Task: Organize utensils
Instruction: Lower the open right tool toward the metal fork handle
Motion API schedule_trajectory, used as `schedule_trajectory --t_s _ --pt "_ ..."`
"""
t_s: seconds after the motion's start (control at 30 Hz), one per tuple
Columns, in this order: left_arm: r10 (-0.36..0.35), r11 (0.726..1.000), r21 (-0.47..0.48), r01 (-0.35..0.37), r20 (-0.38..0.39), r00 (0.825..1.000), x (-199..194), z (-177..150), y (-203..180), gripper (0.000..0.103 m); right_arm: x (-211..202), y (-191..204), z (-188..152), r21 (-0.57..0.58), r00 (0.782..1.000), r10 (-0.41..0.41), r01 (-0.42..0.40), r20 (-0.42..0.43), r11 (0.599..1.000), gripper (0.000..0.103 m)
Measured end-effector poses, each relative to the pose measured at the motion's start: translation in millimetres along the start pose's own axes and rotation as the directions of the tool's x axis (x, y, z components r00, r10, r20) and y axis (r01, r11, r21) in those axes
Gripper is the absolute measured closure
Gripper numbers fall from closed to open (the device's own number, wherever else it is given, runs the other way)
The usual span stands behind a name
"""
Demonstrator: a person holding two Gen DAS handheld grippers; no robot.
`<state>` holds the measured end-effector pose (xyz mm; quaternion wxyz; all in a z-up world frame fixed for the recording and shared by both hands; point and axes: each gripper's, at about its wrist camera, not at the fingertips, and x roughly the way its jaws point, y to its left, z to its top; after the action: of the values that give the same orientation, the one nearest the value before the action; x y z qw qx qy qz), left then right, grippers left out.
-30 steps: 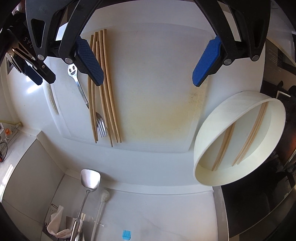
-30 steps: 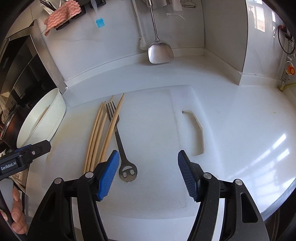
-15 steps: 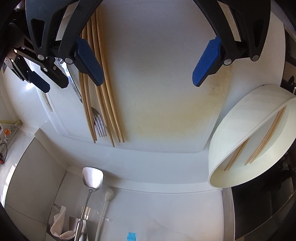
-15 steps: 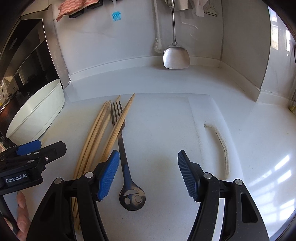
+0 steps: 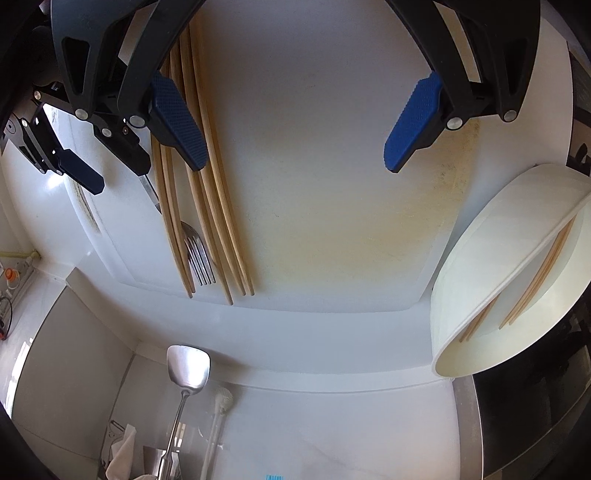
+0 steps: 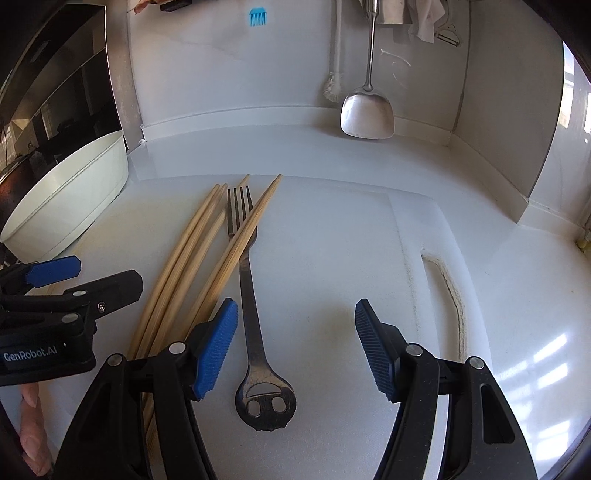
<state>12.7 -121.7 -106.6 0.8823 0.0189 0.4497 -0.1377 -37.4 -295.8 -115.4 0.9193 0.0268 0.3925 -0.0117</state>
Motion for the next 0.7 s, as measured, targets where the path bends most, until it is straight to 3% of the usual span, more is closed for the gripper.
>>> schedule_trajectory --t_s 0.7 --pt "0.012 1.0 -0.002 -0.012 -0.013 1.0 9 2 -2 0.008 -1 -4 -1 0.007 1.0 -0.008 0.008 0.011 1.0 0.04"
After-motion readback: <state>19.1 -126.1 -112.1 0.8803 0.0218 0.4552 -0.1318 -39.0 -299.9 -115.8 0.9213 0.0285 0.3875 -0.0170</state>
